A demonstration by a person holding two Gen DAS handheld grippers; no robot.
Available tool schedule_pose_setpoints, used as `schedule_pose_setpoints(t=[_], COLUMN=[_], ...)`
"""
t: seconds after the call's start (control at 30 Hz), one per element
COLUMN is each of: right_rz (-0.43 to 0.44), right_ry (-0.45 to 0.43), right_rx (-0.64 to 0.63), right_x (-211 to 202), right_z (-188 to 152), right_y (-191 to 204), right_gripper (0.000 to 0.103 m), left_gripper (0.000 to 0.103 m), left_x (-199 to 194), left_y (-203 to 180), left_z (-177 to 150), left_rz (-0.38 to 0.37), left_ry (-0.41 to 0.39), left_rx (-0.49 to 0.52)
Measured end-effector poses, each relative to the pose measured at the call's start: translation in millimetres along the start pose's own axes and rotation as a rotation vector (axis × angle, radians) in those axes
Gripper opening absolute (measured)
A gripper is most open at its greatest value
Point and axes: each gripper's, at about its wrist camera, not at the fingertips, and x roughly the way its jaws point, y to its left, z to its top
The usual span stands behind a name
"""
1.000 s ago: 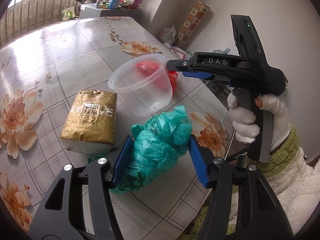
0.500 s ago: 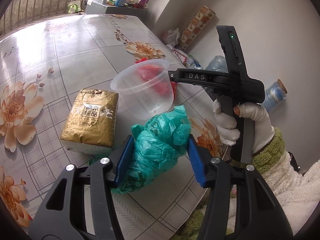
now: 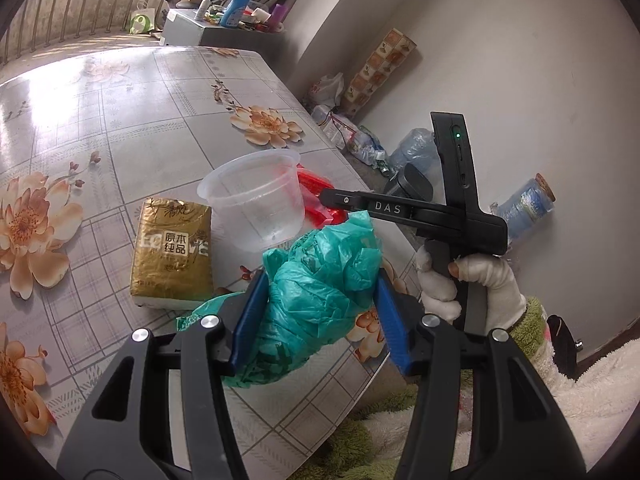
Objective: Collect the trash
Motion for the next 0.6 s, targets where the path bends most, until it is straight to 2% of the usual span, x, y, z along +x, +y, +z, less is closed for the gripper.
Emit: schedule_pose_setpoints(t=[0.1, 0.13, 0.17, 0.23, 0.4, 0.6], right_rz=[0.040, 0.060, 0.081, 0.126, 0.152, 0.245], right_ry=[-0.007, -0.011, -0.014, -0.021, -0.049, -0.126], right_rx=[0.058, 0.075, 0.094, 0.130, 0.173, 0.241], right_x=[-9, -12, -15, -21, -31, -60], right_z=[-8, -9, -10, -12, -17, -24], right_y=[-16, -21, -26, -35, -49, -69], right_gripper=[0.028, 0.023, 0.012, 0.011, 0.008, 0.007], left_gripper=[0.050, 0.050, 0.050, 0.050, 0.050, 0.050], left_x=[-3, -3, -4, -5, -7, -6], left_y=[-4, -5, -6, -9, -19, -30], left_z=[0, 0, 0, 2, 11, 29], left_rz=[0.007, 0.004, 0.000, -0.015, -0.020, -0.049], left_ry=[-0.009, -0.009, -0.010, -0.013, -0.032, -0.041], left_rx=[0.002, 0.001, -0.004, -0.009, 0.016, 0.015])
